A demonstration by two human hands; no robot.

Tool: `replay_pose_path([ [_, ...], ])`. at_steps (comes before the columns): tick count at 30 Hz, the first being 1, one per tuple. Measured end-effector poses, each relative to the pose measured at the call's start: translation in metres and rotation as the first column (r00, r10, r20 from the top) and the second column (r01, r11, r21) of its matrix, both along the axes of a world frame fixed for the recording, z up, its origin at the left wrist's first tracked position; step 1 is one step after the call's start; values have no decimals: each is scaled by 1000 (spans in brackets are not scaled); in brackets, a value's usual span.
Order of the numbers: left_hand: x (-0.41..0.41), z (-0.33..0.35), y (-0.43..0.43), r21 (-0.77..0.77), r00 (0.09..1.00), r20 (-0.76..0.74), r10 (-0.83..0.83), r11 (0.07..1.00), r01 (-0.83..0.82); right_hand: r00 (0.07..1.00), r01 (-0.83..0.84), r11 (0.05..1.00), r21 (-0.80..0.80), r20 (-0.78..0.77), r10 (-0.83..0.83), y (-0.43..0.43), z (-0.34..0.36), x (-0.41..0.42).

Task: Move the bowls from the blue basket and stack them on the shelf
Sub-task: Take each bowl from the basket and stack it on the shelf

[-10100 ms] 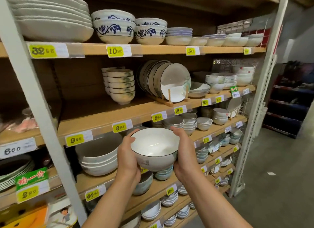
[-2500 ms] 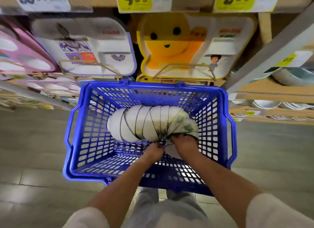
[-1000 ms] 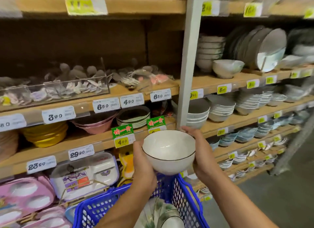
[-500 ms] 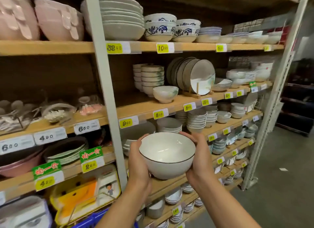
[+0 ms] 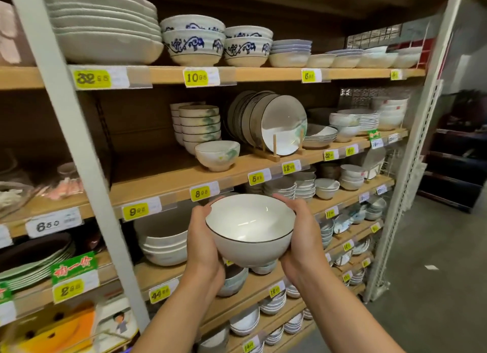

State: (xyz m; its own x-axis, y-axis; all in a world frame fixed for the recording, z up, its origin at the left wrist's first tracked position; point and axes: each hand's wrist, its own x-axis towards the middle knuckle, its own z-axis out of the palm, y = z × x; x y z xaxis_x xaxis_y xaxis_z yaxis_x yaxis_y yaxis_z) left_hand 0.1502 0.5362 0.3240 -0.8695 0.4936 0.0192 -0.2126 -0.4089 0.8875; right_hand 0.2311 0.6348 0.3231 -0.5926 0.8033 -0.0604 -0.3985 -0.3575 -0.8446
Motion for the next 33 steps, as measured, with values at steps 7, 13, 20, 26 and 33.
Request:
replay_pose_path([
  [7,-46,8,38,30,999,29,14,999,-15,998,-51,998,32,32,50,40,12,-48],
  [13,-96,21,60,-16,1000,15,27,1000,-26,994,-104,993,58,21,103,69,28,-102],
  [20,-132,38,83,17,997,-39,64,998,-64,985,-159,983,97,-45,164,99,43,-145],
  [26,-149,52,91,2,985,-170,3,1000,-3,958,-272,959,80,-67,277,133,57,-167],
  [33,-169,78,105,11,977,-93,-190,981,192,801,-597,799,71,-5,599,182,84,-191],
])
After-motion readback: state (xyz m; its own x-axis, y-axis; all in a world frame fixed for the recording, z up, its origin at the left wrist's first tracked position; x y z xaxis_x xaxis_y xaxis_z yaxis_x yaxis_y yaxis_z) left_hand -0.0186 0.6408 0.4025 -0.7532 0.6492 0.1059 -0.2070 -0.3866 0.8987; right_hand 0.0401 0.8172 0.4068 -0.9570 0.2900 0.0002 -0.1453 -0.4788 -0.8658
